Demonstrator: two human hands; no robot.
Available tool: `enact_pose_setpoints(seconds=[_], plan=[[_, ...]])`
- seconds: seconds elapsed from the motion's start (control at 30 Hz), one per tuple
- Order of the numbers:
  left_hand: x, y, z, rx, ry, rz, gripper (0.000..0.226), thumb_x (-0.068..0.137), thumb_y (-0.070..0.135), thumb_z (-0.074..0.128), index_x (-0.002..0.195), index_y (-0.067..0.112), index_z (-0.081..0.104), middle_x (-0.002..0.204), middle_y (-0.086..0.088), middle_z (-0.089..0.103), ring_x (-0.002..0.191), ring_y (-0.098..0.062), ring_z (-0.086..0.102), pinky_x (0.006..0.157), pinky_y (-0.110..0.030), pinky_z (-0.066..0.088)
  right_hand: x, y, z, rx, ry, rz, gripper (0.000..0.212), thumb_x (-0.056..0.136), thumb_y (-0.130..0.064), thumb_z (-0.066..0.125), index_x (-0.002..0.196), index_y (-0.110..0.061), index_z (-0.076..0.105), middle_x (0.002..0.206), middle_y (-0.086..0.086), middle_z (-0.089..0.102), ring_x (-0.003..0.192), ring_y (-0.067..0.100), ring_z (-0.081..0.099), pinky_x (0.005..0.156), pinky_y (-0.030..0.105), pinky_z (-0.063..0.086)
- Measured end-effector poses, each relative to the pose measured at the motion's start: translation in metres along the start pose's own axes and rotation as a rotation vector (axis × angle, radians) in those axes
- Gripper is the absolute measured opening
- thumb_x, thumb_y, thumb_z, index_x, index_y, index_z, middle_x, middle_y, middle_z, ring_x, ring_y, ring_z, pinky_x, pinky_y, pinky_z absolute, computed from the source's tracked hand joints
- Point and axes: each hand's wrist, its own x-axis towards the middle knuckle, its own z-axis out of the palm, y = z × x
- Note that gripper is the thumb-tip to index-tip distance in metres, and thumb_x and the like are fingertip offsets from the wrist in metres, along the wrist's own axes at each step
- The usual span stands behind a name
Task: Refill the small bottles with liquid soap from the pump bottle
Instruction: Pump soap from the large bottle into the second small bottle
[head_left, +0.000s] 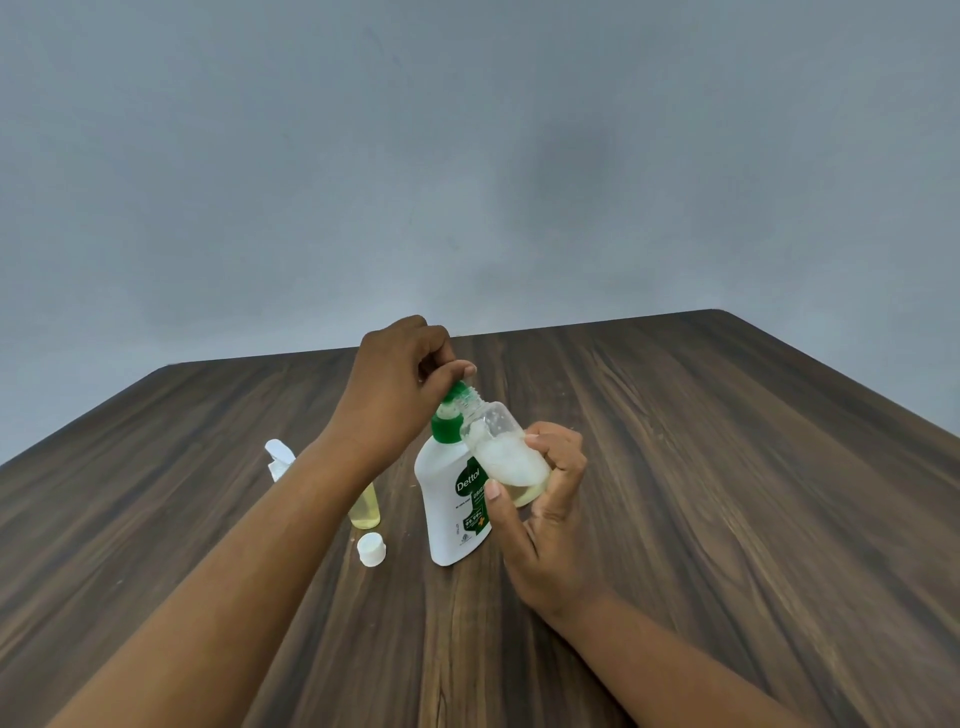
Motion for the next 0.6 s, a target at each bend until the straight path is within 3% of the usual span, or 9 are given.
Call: enact_pose_setpoints(seconds=[0.17,0.33,0.47,0.6], plan=[[-0.0054,-0.0001,0.0035,-0.016,0.023,-0.027,0.032,0.081,0.02,0.069,0.057,0.021,0.048,0.062,0.009,0.046,0.059,-0.005,0.045,0.056,-0.008,0.032,-0.0004,0.0004,-0.0009,0.001,0.007,0.007,0.036,0.086,-0.023,0.053,0.115,-0.025,0.033,0.113,-0.009,0.034,0.103,0.007,0.045,0.078,0.019,0.044],[0.0021,0.0028,-0.0042,-0.006,-0.022,-0.002,0.027,0.08,0.023,0.07,0.06,0.017,0.054,0.067,0.001,0.053,0.063,-0.011,0.05,0.059,-0.019,0.037,-0.0001,0.0002,-0.0001,0.004,0.004,0.005,0.037,0.087,-0.023,0.052,0.117,-0.025,0.031,0.115,-0.008,0.034,0.103,0.009,0.046,0.077,0.024,0.047],[0.0033,0.0032,-0.0031,-0.006,-0.024,-0.004,0.027,0.081,0.022,0.07,0.06,0.016,0.054,0.066,0.0,0.053,0.062,-0.01,0.049,0.059,-0.02,0.037,0.0002,0.001,-0.0001,0.011,0.005,0.001,0.036,0.087,-0.023,0.052,0.116,-0.025,0.032,0.115,-0.007,0.034,0.102,0.009,0.046,0.076,0.024,0.046],[-0.0044,0.0001,0.0035,-0.018,0.015,-0.047,0.03,0.081,0.02,0.069,0.058,0.018,0.051,0.063,0.006,0.048,0.06,-0.007,0.046,0.056,-0.011,0.033,-0.0009,0.0007,0.0001,0.013,0.009,0.005,0.035,0.086,-0.022,0.052,0.115,-0.025,0.032,0.113,-0.007,0.035,0.101,0.01,0.046,0.075,0.024,0.046]])
